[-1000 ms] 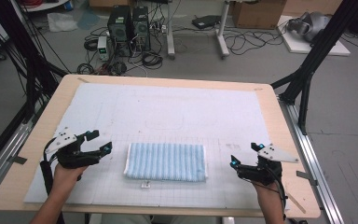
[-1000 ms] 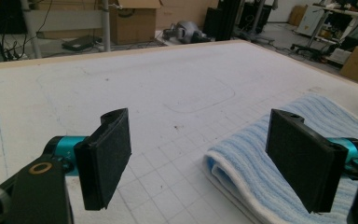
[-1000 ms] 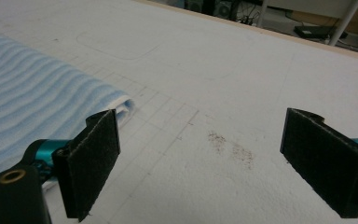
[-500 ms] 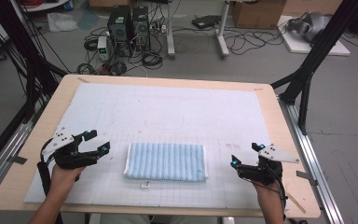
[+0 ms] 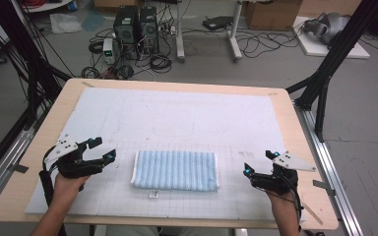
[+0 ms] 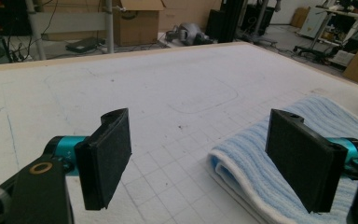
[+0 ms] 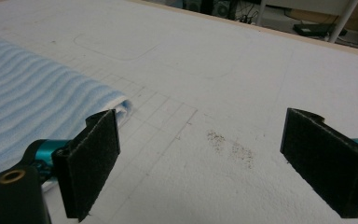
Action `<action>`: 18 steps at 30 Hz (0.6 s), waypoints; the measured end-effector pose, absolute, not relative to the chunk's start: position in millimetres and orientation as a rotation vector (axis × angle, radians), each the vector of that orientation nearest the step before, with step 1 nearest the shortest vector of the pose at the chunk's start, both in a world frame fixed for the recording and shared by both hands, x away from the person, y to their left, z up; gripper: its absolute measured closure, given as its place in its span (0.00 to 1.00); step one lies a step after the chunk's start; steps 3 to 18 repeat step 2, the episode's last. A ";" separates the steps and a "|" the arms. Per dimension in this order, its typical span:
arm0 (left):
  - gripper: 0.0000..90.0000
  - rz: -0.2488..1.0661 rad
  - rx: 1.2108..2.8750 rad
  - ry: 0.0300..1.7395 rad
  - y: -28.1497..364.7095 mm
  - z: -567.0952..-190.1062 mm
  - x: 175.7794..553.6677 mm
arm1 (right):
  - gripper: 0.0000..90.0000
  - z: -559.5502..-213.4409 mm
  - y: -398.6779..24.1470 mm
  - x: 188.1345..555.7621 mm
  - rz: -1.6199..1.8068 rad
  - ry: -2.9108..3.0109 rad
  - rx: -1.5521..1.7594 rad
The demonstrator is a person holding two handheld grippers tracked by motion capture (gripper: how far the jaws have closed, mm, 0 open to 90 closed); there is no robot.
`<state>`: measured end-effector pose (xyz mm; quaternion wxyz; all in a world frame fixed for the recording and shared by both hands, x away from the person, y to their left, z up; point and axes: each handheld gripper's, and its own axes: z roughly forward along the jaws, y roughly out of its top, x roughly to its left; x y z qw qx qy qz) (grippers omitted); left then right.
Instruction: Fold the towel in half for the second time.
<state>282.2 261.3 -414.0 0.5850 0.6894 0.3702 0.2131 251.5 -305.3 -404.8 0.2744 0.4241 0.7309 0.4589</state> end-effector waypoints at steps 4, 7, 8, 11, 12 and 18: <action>0.25 0.495 1.605 0.864 260.7 -414.1 282.4 | 0.12 -405.2 -305.8 251.7 1.229 1.968 1.144; 0.25 0.495 1.605 0.864 260.7 -414.1 282.4 | 0.12 -405.2 -305.8 251.7 1.229 1.968 1.144; 0.25 0.495 1.605 0.864 260.7 -414.1 282.4 | 0.12 -405.2 -305.8 251.7 1.229 1.968 1.144; 0.25 0.495 1.605 0.864 260.7 -414.1 282.4 | 0.12 -405.2 -305.8 251.7 1.229 1.968 1.144; 0.25 0.495 1.605 0.864 260.7 -414.1 282.4 | 0.12 -405.2 -305.8 251.7 1.229 1.968 1.144; 0.25 0.495 1.605 0.864 260.7 -414.1 282.4 | 0.12 -405.2 -305.8 251.7 1.229 1.968 1.144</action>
